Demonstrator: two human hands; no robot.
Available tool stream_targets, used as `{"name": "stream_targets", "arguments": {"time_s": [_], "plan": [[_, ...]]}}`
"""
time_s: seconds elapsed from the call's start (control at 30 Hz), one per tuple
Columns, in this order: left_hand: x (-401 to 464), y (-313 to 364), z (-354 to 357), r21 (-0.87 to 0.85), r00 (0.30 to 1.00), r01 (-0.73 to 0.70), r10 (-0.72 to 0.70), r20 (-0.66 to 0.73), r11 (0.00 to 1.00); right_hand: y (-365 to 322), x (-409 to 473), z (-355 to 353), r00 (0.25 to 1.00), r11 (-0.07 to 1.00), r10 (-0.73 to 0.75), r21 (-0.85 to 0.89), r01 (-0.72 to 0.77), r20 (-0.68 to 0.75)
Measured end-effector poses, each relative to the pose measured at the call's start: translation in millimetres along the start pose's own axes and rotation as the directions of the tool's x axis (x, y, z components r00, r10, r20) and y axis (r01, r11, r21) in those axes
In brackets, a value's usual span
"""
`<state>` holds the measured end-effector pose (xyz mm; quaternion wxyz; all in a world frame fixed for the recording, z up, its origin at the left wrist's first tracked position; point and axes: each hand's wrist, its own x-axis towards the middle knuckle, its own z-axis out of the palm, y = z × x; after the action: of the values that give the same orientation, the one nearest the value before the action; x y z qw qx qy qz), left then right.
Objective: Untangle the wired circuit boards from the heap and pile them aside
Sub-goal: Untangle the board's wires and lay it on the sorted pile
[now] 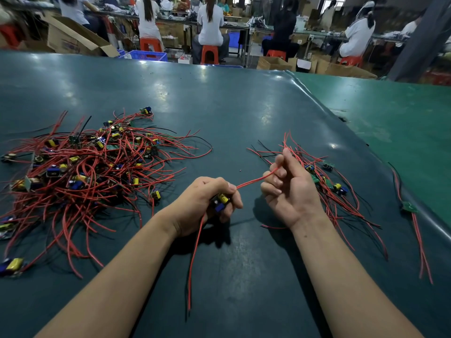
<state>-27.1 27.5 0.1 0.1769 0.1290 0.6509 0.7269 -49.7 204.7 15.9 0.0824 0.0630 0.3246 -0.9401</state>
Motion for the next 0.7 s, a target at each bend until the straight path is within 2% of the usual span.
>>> {"name": "stream_targets", "arguments": {"time_s": [0.13, 0.27, 0.37, 0.43, 0.5, 0.6, 0.7], "plan": [[0, -1, 0, -0.004, 1.0, -0.006, 0.006, 0.0, 1.0, 2, -1, -1, 0.994, 0.997, 0.074, -0.02, -0.072, 0.075], [0, 0, 0, -0.072, 0.999, -0.005, 0.003, -0.037, 0.997, 3, 1, -2, 0.999, 0.999, 0.028, -0.02, -0.028, 0.029], [1, 2, 2, -0.171, 0.997, -0.024, 0.012, -0.072, 0.985, 8, 0, -1, 0.998, 0.956, 0.007, -0.294, 0.011, 0.058], [2, 2, 3, -0.186, 0.996, -0.029, 0.012, -0.09, 0.982, 18, -3, 0, 0.993, 0.85, 0.039, -0.527, 0.025, 0.111], [2, 1, 4, -0.156, 0.995, -0.036, 0.02, -0.102, 0.987, 27, -6, 1, 0.983, 0.771, 0.073, -0.635, 0.05, 0.167], [1, 2, 4, -0.1, 0.994, -0.028, 0.017, -0.111, 0.995, 27, -7, 1, 0.987, 0.756, 0.027, -0.65, 0.084, 0.159], [0, 2, 2, -0.051, 0.995, -0.005, 0.0, -0.098, 0.999, 20, -4, 2, 0.992, 0.798, -0.1, -0.588, 0.128, 0.081]]}}
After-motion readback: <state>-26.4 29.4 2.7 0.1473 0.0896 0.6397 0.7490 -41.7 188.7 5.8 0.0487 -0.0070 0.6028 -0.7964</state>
